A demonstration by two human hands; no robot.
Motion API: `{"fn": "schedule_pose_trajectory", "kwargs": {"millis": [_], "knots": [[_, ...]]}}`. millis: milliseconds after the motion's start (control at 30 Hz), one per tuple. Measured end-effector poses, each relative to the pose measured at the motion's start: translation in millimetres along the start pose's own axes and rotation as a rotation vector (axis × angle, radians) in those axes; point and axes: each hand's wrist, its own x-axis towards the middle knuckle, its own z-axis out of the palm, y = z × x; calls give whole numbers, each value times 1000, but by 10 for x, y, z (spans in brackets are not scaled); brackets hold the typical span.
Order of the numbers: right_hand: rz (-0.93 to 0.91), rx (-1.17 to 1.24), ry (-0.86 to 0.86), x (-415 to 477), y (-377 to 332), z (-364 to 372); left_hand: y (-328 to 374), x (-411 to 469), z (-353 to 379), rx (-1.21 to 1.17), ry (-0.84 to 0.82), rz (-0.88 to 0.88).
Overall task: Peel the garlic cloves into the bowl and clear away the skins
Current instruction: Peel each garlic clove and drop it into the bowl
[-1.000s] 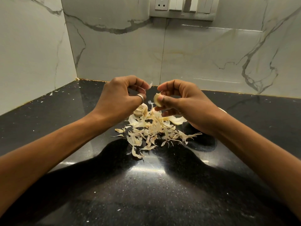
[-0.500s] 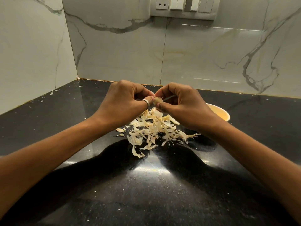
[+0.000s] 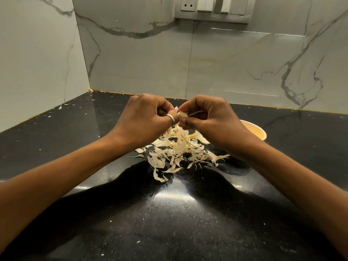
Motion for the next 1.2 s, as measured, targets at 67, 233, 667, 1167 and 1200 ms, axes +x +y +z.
{"fn": "schedule_pose_trajectory", "kwargs": {"millis": [67, 233, 667, 1167, 1200], "knots": [[69, 136, -24, -7, -18, -14, 8, 14, -9, -57, -22, -66], [171, 444, -22, -2, -46, -37, 2, 45, -40, -293, -86, -271], [215, 728, 74, 42, -55, -139, -38, 58, -47, -335, -110, -369], [97, 294, 18, -7, -19, -81, -29, 7, -22, -9, 80, 114], [84, 269, 16, -8, -21, -75, -25, 5, -18, 0, 82, 132]]}}
